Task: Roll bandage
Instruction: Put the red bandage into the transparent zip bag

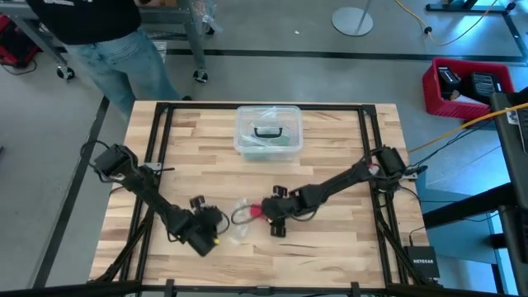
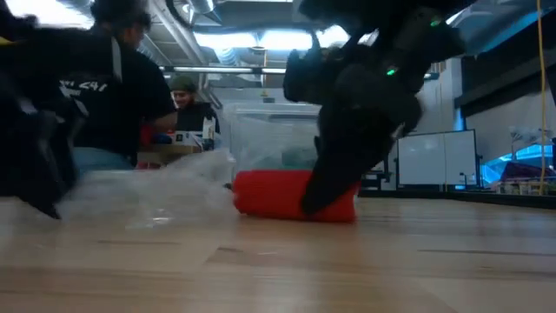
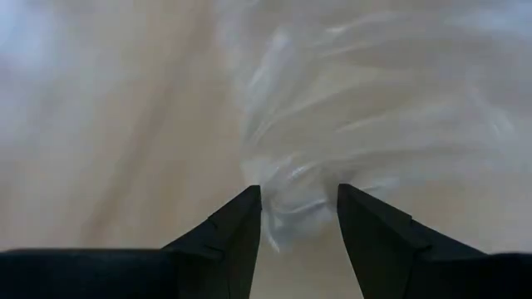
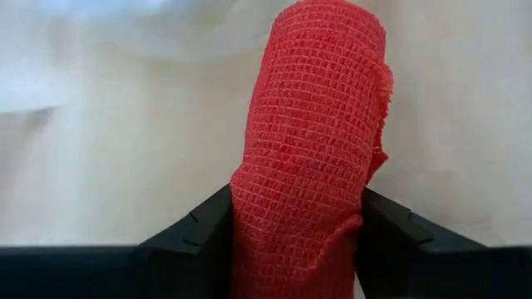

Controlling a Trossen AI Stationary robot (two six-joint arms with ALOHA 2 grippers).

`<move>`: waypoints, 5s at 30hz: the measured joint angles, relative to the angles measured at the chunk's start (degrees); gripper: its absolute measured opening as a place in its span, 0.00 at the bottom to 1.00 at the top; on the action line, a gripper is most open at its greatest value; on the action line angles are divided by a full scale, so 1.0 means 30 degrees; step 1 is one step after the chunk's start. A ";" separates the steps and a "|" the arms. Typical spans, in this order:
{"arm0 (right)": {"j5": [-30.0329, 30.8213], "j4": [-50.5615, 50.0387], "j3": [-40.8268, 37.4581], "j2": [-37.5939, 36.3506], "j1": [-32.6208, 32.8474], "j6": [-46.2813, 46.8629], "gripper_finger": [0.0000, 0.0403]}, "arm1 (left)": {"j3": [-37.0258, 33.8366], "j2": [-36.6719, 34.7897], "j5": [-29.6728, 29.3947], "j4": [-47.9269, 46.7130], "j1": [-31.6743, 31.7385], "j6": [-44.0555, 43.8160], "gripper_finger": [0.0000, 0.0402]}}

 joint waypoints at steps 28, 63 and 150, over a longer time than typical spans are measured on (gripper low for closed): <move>0.1599 0.0079 -0.0305 -0.0044 0.2113 -0.0178 0.47 | 0.3294 -0.0247 -0.1216 0.6335 0.0699 0.9390 0.38; 0.2008 0.1176 -0.1009 -0.0003 0.2113 -0.0499 0.47 | 0.6632 0.3292 -0.0729 -0.2070 0.2109 0.5221 0.37; 0.5566 0.5887 0.0539 -0.0061 0.1289 0.3760 0.47 | 0.5813 0.1405 -0.4210 0.3282 0.0983 0.5343 0.00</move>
